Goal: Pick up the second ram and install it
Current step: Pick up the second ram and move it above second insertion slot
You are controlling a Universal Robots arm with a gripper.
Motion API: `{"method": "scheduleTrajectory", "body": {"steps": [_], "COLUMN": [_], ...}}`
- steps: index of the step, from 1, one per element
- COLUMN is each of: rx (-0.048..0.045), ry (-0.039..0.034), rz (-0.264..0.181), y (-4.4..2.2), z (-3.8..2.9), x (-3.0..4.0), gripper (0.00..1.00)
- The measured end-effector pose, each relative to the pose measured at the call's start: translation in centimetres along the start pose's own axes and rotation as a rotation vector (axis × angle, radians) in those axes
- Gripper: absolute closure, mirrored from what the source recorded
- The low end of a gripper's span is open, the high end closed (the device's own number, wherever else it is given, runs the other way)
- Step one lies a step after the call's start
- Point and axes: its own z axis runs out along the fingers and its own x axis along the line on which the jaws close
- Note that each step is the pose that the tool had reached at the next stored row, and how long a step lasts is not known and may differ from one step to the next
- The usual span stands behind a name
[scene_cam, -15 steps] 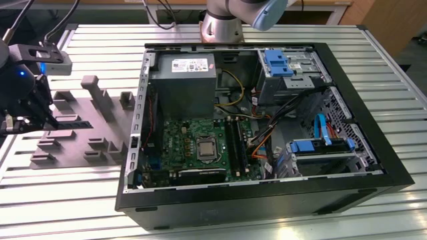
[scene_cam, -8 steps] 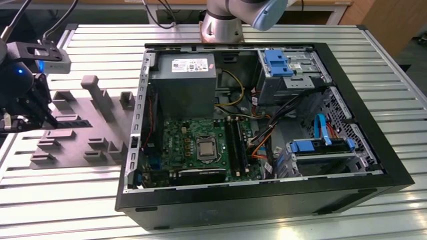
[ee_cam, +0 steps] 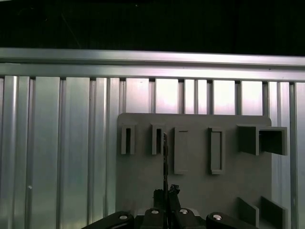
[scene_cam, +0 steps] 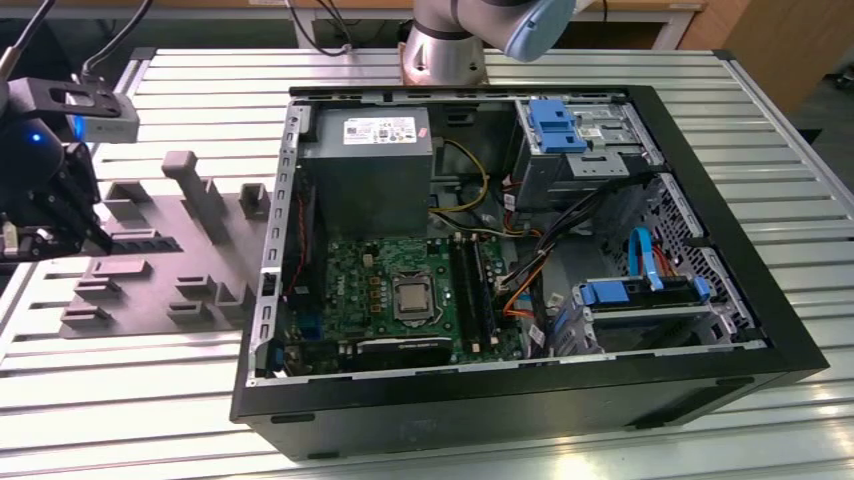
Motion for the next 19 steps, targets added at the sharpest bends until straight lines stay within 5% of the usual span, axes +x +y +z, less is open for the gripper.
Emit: {"method": "scheduleTrajectory", "body": {"steps": [19], "rx": [0.0000], "ry": [0.0001], "rz": [0.000], "y": [0.02], "z": [-1.07], "x": [-0.06], "gripper": [0.86]}}
